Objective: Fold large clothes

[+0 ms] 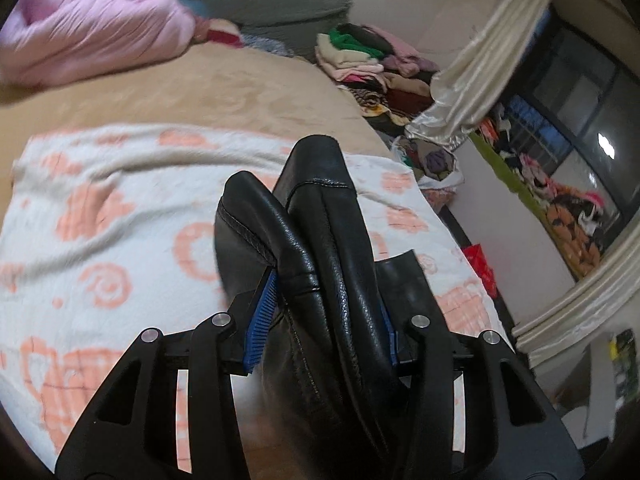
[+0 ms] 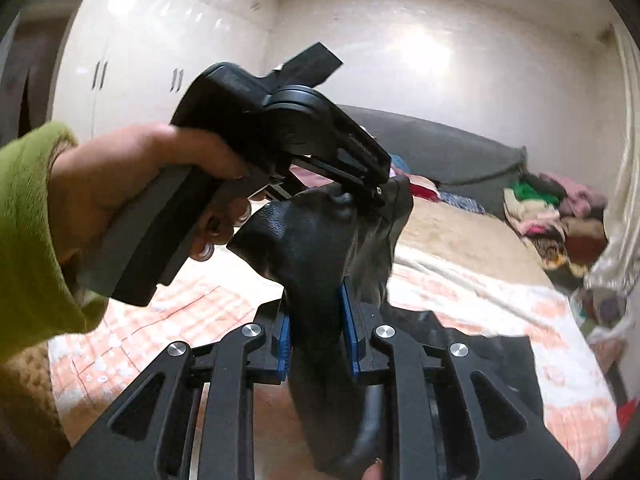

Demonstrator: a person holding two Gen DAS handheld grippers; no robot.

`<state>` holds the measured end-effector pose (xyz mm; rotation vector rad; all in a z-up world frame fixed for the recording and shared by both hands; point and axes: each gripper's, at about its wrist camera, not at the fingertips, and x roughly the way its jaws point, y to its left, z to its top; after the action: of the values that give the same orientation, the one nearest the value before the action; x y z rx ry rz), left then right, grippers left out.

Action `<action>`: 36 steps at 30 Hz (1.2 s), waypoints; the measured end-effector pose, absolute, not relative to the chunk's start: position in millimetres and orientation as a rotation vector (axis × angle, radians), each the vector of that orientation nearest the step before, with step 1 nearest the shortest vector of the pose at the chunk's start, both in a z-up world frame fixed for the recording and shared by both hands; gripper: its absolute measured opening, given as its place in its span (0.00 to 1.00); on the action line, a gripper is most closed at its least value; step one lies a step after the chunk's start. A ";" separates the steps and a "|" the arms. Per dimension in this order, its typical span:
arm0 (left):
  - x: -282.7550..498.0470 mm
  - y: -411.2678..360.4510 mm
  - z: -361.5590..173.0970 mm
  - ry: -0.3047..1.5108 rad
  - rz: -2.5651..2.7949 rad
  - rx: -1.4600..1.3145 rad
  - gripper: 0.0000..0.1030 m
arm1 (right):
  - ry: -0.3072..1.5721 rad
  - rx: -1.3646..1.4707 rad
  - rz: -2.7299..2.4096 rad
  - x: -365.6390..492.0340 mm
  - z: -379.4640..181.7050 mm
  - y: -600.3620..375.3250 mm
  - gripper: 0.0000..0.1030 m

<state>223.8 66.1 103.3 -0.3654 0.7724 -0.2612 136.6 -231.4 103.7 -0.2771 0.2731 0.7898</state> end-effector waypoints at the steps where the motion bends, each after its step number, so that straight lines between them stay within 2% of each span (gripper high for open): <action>1: 227.3 53.4 107.1 0.769 -0.265 -0.343 0.35 | 0.283 -0.252 0.786 142.1 105.6 -242.6 0.19; 9: 249.3 -23.7 105.0 0.793 -0.299 -0.246 0.35 | 0.340 -0.128 0.740 157.3 101.0 -297.7 0.17; 25: 274.4 -118.8 83.9 0.867 -0.337 -0.187 0.38 | 0.497 0.143 0.651 181.6 71.7 -382.6 0.16; 29: 278.0 -132.5 77.7 0.879 -0.377 -0.214 0.38 | 0.544 0.231 0.636 180.5 60.2 -401.2 0.16; 36: 264.8 -118.3 76.3 0.850 -0.413 -0.259 0.39 | 0.765 0.575 0.607 205.5 14.4 -447.5 0.16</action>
<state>264.8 -118.3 76.3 -0.2592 0.8499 -0.4134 205.5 -447.5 14.4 0.5746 0.7648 0.6074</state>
